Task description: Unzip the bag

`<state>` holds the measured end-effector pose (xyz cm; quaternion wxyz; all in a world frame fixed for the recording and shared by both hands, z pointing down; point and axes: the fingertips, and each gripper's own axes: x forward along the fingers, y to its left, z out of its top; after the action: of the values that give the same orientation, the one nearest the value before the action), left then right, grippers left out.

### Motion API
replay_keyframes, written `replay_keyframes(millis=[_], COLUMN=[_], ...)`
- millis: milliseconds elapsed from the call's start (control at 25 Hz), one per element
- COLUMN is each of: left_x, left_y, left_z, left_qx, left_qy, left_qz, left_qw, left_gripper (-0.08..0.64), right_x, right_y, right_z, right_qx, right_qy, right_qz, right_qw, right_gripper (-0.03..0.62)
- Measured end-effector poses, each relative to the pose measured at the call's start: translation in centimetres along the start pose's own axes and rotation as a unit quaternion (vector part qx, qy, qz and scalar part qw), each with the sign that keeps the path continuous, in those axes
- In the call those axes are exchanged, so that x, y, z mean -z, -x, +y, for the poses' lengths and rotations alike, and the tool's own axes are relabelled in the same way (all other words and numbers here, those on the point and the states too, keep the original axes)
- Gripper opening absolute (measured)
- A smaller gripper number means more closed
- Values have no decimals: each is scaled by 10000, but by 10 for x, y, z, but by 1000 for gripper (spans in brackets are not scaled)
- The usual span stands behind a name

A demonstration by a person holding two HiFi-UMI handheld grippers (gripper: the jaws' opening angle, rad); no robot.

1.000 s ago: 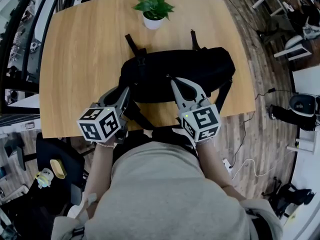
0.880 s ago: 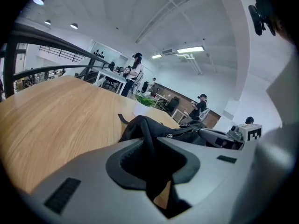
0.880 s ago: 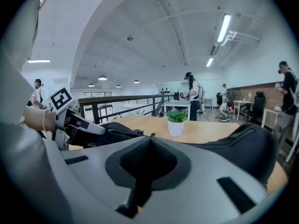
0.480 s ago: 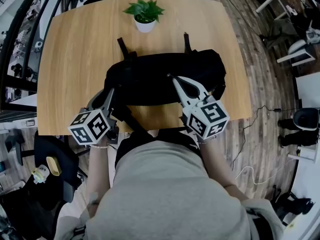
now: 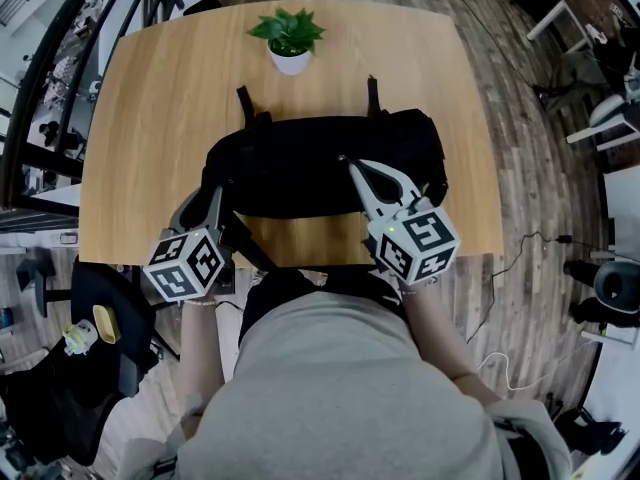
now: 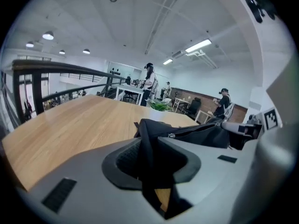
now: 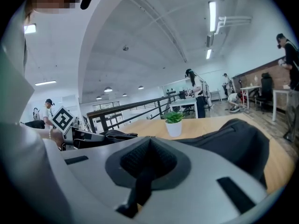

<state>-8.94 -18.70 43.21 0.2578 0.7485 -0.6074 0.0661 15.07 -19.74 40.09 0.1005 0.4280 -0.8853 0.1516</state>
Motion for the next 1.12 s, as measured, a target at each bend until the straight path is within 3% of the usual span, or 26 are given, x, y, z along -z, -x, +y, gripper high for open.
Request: replay_keyframes(millis=[160,280,440,600,800,920,1000,1120], left_x=[-11,-30,-43,-39,-32,-19,-9,-3], left_y=[12,23,16,-6,-26,-37,-43,-52], left_z=[-3,-24,-84,-145,-190,-209,-215,-214], left_qx=[-458,-420,267,1012,1588,1960,2075,1901], left_qy=[-823,-1370,-2111,-2854,-3376,-3728,-3956,-4172], left_qz=[-193,-461,-581,-483,-315,-71,164,332], left_qw=[9954,9886,9754,9518,9273,9069,8945,8881], left_gripper=[194,227,232,232,232,230,230,199], right_x=[-1,-4,-7,-8,-6,-5,-4,-5], right_y=[-1,-1,-1,0,4,6,6,7], right_z=[0,0,-1,0,1,0,0,1], right_qx=[-161,-271,-407,-499,-580,-573,-570,-593], right_qy=[19,76,50,-41,-36,-57,-74,-96], right_qz=[5,19,24,13,41,47,50,19], right_qw=[9999,9996,9992,9987,9983,9983,9983,9982], right_gripper=[9,9,9,9,9,9,9,9])
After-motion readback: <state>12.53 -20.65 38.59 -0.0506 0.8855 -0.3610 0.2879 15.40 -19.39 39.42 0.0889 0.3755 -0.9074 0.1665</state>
